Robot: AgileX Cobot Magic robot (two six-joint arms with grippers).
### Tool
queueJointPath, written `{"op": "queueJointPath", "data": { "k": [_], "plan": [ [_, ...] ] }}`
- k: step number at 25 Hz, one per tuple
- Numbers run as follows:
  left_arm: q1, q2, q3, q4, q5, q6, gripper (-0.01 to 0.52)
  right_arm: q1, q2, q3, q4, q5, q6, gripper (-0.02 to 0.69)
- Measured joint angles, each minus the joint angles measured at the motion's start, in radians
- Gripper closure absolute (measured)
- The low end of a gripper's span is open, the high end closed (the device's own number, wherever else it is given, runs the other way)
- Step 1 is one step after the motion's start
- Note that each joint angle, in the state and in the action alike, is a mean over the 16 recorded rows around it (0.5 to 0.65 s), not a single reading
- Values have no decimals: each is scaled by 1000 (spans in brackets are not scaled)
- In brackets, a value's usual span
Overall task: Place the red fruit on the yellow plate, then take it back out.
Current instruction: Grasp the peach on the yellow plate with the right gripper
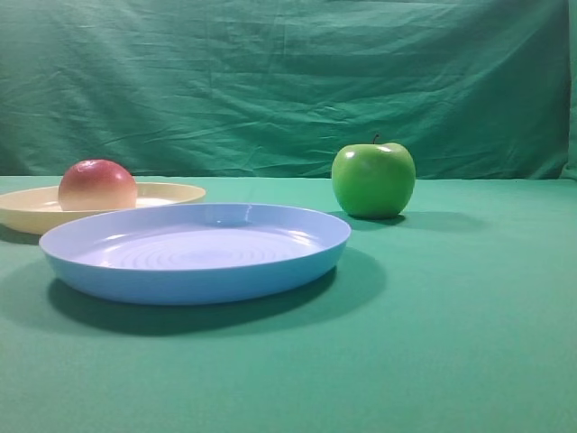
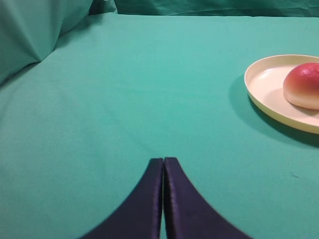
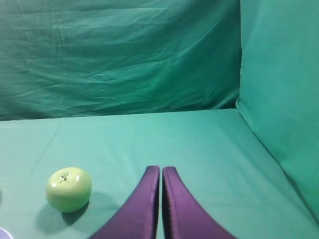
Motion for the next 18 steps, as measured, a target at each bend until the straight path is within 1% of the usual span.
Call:
{"op": "queueJointPath", "data": {
  "k": [5, 10, 14, 18],
  "plan": [
    [0, 0, 0, 0, 0, 0, 514, 3, 6, -42, 75, 48, -13, 665],
    [0, 0, 0, 0, 0, 0, 514, 30, 42, -60, 122, 23, -84, 665],
    [0, 0, 0, 0, 0, 0, 514, 74, 130, -100, 136, 10, -163, 665],
    [0, 0, 0, 0, 0, 0, 514, 141, 275, -170, 141, 23, -252, 665]
  ]
}}
